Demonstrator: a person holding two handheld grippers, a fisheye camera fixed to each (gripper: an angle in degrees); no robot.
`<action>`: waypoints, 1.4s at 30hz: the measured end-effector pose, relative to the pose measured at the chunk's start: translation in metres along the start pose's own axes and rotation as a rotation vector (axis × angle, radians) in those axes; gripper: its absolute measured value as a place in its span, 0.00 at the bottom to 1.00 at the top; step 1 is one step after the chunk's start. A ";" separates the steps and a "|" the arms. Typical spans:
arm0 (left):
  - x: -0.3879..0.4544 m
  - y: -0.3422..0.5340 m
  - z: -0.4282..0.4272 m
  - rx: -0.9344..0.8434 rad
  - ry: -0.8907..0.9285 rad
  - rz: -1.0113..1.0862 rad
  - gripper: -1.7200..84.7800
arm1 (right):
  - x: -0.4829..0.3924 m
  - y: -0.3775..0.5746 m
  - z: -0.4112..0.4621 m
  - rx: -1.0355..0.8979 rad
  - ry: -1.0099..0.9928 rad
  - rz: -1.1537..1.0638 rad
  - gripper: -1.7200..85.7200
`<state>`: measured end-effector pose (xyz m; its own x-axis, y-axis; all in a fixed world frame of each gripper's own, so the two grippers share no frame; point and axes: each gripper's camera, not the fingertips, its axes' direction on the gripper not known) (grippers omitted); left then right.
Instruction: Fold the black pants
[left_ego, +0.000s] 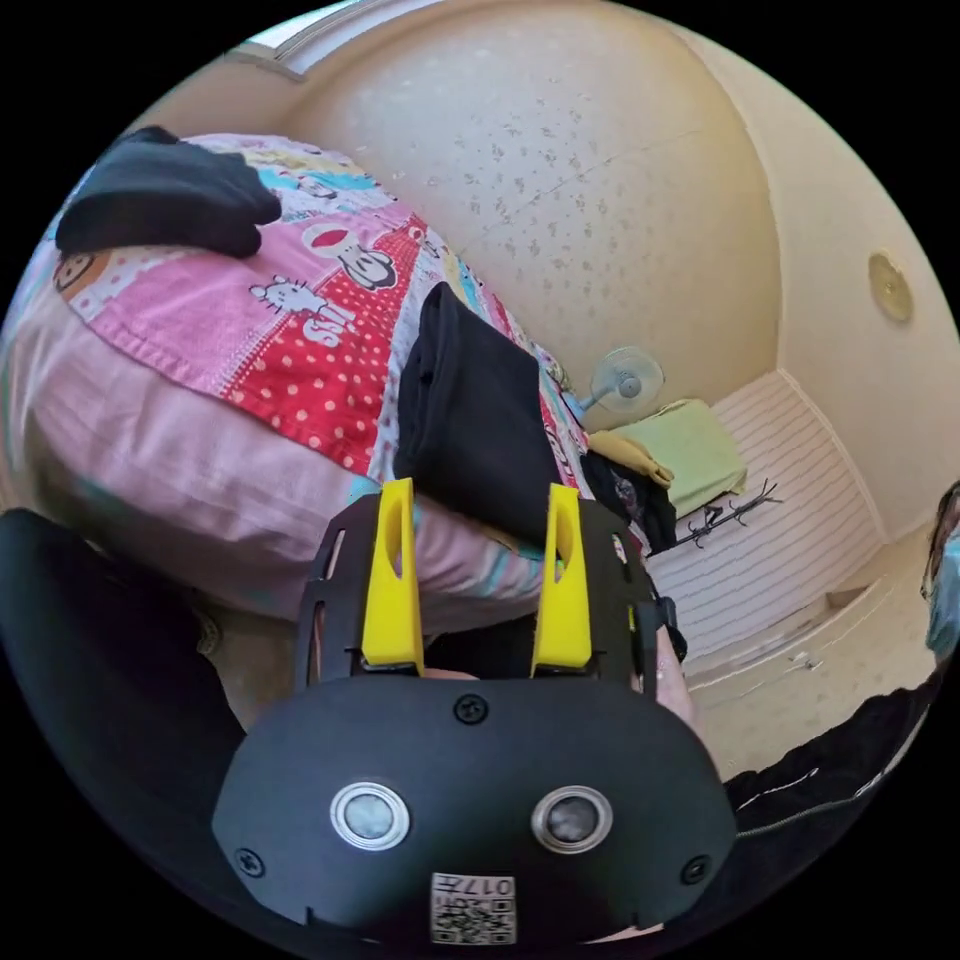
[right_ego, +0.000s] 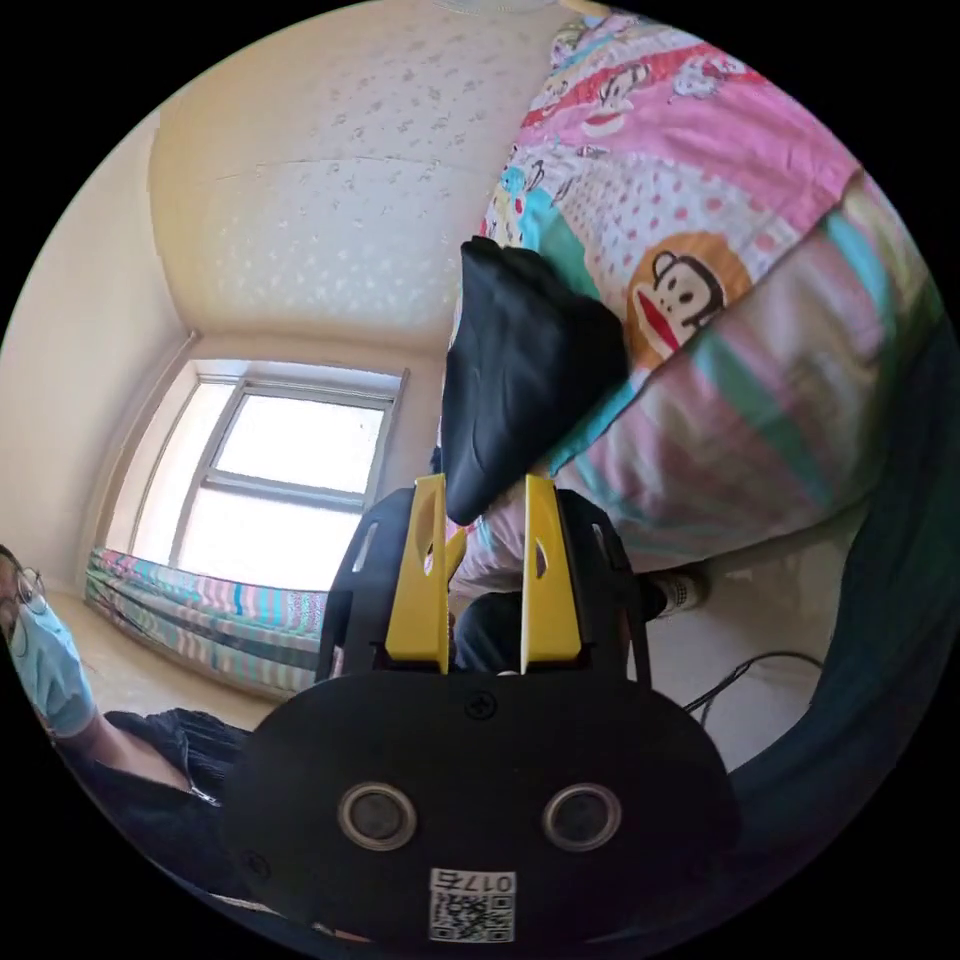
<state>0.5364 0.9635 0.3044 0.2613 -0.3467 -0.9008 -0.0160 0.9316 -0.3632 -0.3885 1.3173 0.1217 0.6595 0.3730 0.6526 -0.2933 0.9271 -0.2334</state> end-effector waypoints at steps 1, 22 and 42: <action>-0.002 -0.001 0.001 -0.004 -0.003 -0.010 0.23 | 0.010 -0.001 0.002 -0.018 -0.060 0.034 0.16; -0.069 -0.081 0.016 -0.087 0.362 -0.098 0.04 | 0.080 -0.045 0.016 0.033 -0.432 0.402 0.22; -0.126 -0.035 -0.008 0.086 0.271 -0.163 0.27 | 0.095 -0.073 0.023 0.221 -0.646 0.732 0.11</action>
<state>0.4958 0.9742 0.4288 -0.0133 -0.4981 -0.8670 0.0891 0.8631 -0.4972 -0.3204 1.2846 0.2177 -0.2176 0.6966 0.6837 -0.6419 0.4255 -0.6379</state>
